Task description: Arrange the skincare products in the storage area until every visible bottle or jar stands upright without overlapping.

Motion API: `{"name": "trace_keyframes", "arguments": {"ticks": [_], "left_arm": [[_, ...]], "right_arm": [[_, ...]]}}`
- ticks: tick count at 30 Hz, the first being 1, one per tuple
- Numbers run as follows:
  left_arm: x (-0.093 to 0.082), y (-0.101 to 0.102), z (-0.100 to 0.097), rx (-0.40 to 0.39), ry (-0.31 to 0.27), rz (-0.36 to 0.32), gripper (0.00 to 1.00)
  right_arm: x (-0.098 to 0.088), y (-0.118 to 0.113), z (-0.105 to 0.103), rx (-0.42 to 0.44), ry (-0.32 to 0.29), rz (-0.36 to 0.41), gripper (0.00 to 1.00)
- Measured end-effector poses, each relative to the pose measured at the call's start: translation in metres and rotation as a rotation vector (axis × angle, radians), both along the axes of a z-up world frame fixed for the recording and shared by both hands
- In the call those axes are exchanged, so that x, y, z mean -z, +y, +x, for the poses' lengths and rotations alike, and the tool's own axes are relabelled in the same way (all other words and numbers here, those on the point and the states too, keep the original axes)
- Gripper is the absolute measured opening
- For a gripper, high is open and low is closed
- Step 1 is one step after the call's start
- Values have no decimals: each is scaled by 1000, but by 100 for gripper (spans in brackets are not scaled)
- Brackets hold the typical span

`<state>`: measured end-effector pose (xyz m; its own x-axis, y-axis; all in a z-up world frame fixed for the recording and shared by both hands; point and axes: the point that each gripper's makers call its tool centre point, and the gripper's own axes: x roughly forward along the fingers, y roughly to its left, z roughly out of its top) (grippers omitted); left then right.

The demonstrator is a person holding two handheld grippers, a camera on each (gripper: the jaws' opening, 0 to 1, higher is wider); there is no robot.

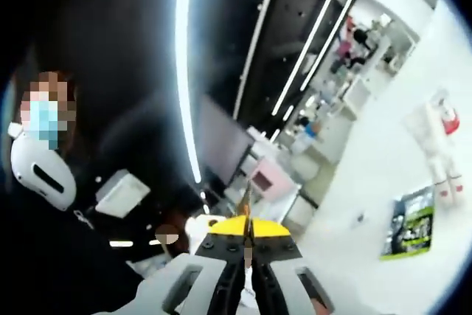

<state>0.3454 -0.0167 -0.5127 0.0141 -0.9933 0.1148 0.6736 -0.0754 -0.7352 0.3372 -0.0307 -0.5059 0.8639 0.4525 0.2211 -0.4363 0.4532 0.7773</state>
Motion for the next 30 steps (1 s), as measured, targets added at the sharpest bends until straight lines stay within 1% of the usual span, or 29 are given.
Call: {"name": "trace_keyframes", "arguments": {"ticks": [3, 4, 6, 9, 12, 13, 14, 15, 16, 17, 18, 19, 20, 21, 22, 23, 24, 26, 27, 30], "left_arm": [[9, -1, -3, 13, 5, 41, 6], [12, -1, -4, 15, 8, 47, 6], [14, 0, -5, -3, 10, 51, 5], [13, 1, -1, -30, 23, 39, 1], [14, -1, 0, -36, 28, 43, 0], [14, -1, 2, -41, 40, 47, 0], [15, 0, 3, -42, 60, 49, 0], [15, 0, 6, -52, 75, 48, 0], [16, 1, 8, -62, 81, 52, 0], [17, 1, 10, -63, 84, 57, 0], [17, 2, 11, -56, 99, 57, 0], [17, 2, 12, -55, 108, 57, 0], [17, 3, 14, -62, 109, 57, 0], [18, 4, 15, -62, 109, 59, 0], [18, 4, 16, -57, 112, 62, 0], [18, 5, 16, -59, 112, 63, 0], [19, 5, 18, -62, 112, 66, 0], [21, 6, 20, -64, 117, 72, 0], [22, 6, 20, -65, 116, 78, 0], [26, 7, 21, -63, 116, 93, 0]], "right_arm": [[4, -9, 3, 44, 22, 50, 0], [5, -10, 3, 43, 20, 54, 0], [8, -13, 4, 53, 33, 61, 0], [8, -15, 4, 59, 39, 68, 0], [9, -15, 6, 69, 46, 78, 0], [9, -15, 6, 69, 47, 74, 0], [11, -15, 7, 69, 50, 53, 0], [14, -14, 7, 65, 55, 15, 0], [16, -11, 6, 50, 43, -47, 0], [18, -10, 6, 49, 46, -66, 0], [20, -7, 4, 33, 40, -117, 2], [22, -5, 3, 22, 52, -137, 5], [25, -2, 1, 0, 62, -166, 13], [25, 0, 2, -1, 63, -171, 20], [28, 0, 1, -1, 72, -192, 27], [33, 0, 1, 3, 79, -246, 34], [38, 1, 1, 0, 92, -291, 37], [43, 3, 0, -10, 97, -339, 44], [45, 3, -1, -12, 103, -348, 45], [53, 1, -4, -21, 111, -406, 48]]}}
